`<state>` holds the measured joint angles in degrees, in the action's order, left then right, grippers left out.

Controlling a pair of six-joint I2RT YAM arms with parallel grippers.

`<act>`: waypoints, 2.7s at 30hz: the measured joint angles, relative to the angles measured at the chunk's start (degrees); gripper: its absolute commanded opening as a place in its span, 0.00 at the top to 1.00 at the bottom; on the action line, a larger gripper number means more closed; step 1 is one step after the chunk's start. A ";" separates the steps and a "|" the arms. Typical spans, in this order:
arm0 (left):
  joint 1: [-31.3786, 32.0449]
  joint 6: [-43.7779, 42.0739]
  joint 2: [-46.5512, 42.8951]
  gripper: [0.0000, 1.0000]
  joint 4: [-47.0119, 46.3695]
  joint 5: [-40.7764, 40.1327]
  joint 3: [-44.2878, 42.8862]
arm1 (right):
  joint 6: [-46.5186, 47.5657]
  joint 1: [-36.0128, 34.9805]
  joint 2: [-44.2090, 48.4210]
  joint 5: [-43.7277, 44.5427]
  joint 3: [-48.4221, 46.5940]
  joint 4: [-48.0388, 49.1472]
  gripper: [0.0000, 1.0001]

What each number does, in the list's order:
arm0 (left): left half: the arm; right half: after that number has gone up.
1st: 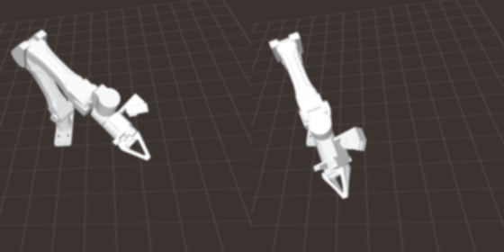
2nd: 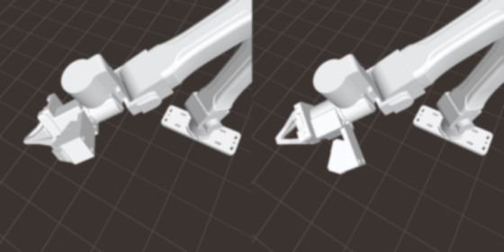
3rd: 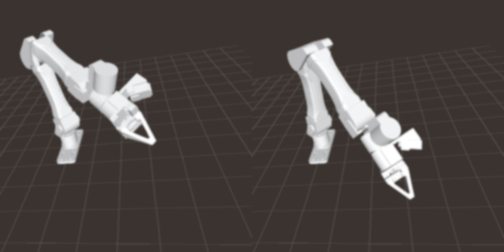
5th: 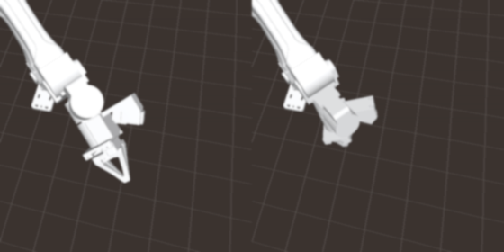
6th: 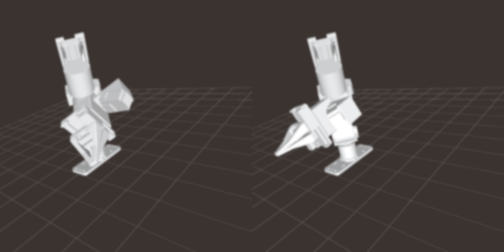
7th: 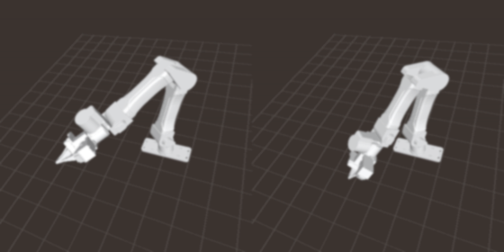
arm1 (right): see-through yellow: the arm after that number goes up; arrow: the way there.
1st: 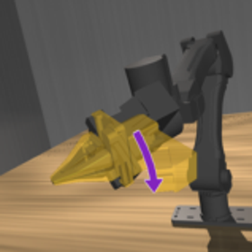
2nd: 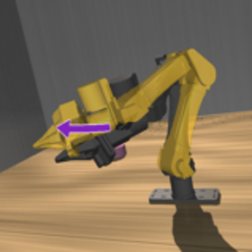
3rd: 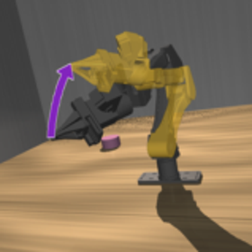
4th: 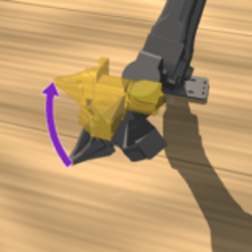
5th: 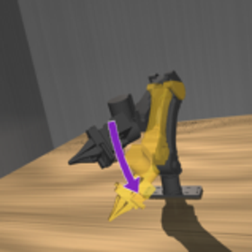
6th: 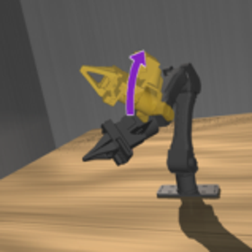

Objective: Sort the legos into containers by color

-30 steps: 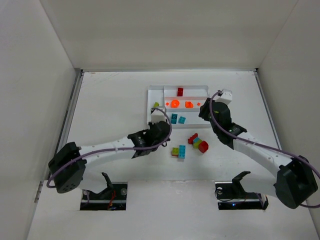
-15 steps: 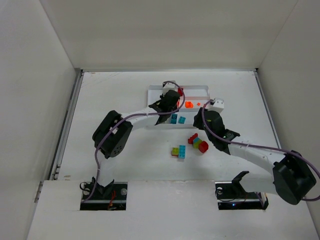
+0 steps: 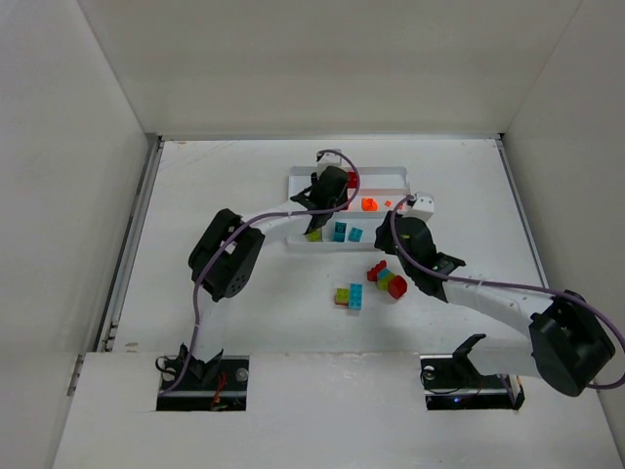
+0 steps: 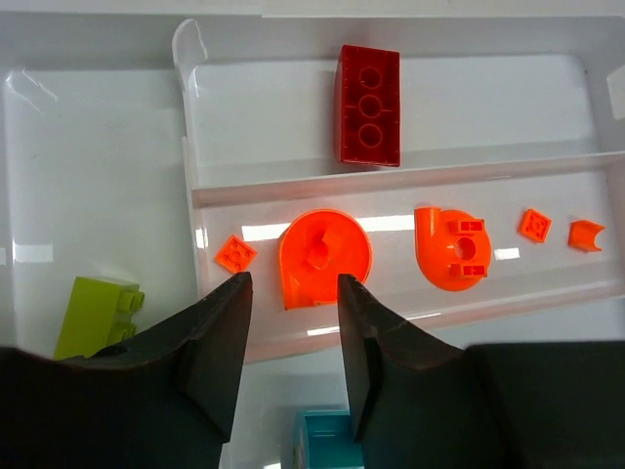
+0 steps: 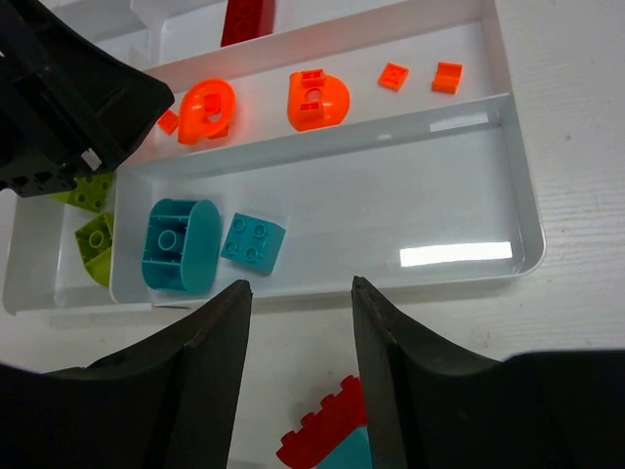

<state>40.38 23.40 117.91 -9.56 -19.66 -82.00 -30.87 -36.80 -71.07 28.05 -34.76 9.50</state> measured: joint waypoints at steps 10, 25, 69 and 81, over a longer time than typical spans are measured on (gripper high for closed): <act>0.50 0.50 -10.99 0.65 -1.53 0.07 13.00 | 1.62 -5.18 0.42 0.09 -0.11 -0.09 0.74; 6.82 8.39 -47.08 0.64 0.07 -0.55 45.16 | -10.21 -34.32 5.29 8.15 -0.72 -20.70 0.26; 10.51 33.88 -63.25 0.31 -18.12 9.84 64.78 | -13.88 -28.41 0.11 5.55 -5.55 -19.30 0.71; 10.38 36.28 -56.33 0.44 -26.08 13.18 64.78 | -11.98 -27.98 -1.40 1.33 -5.68 -14.23 0.71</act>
<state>50.76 59.68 61.58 -35.64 -6.48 -17.21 -42.85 -64.77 -72.47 29.39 -40.45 -4.73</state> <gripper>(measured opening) 0.600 0.424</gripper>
